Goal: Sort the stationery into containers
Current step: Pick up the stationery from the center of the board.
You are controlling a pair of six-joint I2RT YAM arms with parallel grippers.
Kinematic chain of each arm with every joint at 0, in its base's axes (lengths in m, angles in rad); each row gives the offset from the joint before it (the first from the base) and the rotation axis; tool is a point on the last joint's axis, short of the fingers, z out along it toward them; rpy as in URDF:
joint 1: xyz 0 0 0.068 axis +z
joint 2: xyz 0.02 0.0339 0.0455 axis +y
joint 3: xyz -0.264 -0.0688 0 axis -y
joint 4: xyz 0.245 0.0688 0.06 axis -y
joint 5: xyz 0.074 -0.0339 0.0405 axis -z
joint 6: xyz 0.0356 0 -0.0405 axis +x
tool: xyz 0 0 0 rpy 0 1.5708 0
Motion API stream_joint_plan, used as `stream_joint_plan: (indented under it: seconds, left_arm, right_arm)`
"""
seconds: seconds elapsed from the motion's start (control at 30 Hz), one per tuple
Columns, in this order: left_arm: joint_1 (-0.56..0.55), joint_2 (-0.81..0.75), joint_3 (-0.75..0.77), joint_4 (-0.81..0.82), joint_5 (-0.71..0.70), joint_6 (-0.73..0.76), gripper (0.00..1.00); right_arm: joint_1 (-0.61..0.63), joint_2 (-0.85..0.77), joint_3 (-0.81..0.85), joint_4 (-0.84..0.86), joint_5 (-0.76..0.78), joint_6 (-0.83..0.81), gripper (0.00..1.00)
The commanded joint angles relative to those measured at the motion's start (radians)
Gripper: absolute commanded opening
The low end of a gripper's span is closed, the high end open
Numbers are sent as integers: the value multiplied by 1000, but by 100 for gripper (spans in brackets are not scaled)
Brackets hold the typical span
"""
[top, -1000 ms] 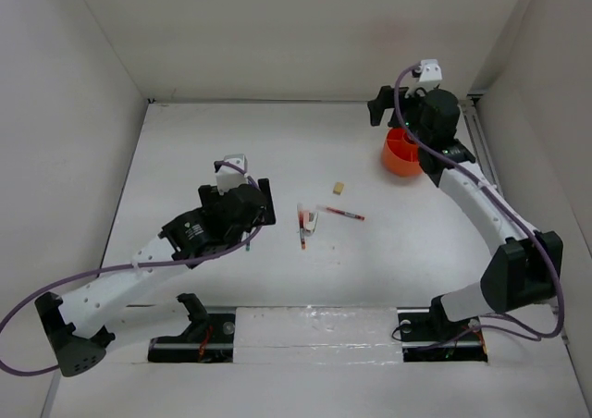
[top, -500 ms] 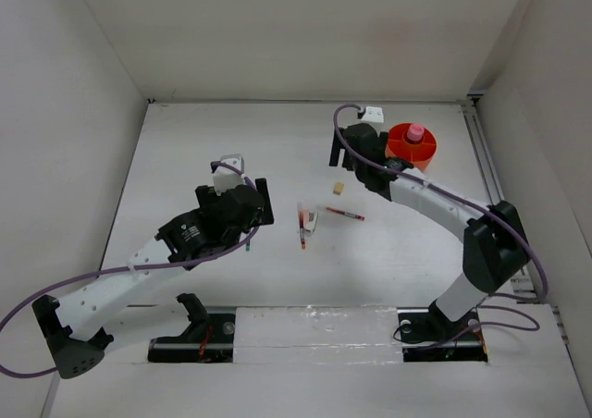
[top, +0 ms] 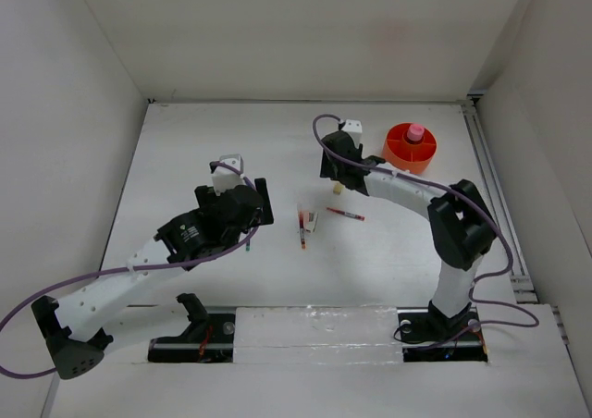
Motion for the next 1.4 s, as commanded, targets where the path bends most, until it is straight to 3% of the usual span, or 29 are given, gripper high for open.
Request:
stream_joint_plan:
  seconds: [0.0,0.57,1.37]
  left_arm:
    - [0,-18,-6,0,-22,-11,100]
    - [0,-46,-15,9,-13,-11,100]
    - [0,-55,-15,18,-4,-1,100]
  right_arm:
    - [-13,77,77,-30,-26,34,61]
    - [-22,153,66,-47,-27,73,52]
    - [-41,210,39,-57,-16,102,57]
